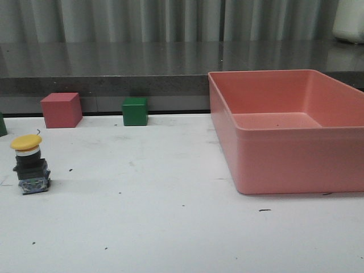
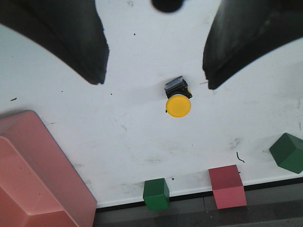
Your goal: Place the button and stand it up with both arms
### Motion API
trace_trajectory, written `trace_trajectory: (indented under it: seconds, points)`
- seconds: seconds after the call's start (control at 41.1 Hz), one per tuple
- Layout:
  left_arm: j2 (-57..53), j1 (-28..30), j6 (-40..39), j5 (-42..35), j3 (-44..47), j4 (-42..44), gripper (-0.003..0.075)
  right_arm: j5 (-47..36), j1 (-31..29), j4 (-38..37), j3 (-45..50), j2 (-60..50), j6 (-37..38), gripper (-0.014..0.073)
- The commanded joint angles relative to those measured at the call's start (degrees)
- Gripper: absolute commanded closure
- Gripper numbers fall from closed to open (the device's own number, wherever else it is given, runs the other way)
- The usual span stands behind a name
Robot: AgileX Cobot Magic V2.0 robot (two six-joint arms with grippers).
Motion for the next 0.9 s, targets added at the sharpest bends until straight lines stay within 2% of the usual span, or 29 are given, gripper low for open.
trace_trajectory:
  seconds: [0.0,0.316,0.389,0.487,0.633,0.73,0.876]
  points:
    - [-0.17,-0.46,-0.52,-3.21,-1.95,-0.13,0.0301,-4.90,-0.15,-0.69,-1.40,0.24,-0.38,0.0153]
    - [-0.17,-0.46,-0.52,-3.21,-1.95,4.45,0.0301,-4.68,-0.15,-0.74,-1.40,0.24,-0.38,0.0160]
    - [-0.17,-0.46,-0.52,-3.21,-1.84,4.59,0.0314,-4.31,-0.15,-0.74,-1.40,0.24,-0.38,0.0237]
    - [-0.17,-0.46,-0.52,-3.21,-1.65,4.59,0.0416,-3.48,-0.15,-0.74,-1.40,0.24,-0.38,0.0431]
    - [-0.17,-0.46,-0.52,-3.17,-1.65,4.59,0.0638,-2.69,-0.15,-0.74,-1.40,0.24,-0.38,0.0699]
    - [-0.17,-0.46,-0.52,-3.17,-1.65,4.59,0.0739,-2.64,-0.15,-0.74,-1.40,0.24,-0.38,0.0710]
    - [-0.17,-0.46,-0.52,-3.17,-1.65,4.59,0.0740,-2.64,-0.15,-0.74,-1.40,0.24,-0.38,0.0710]
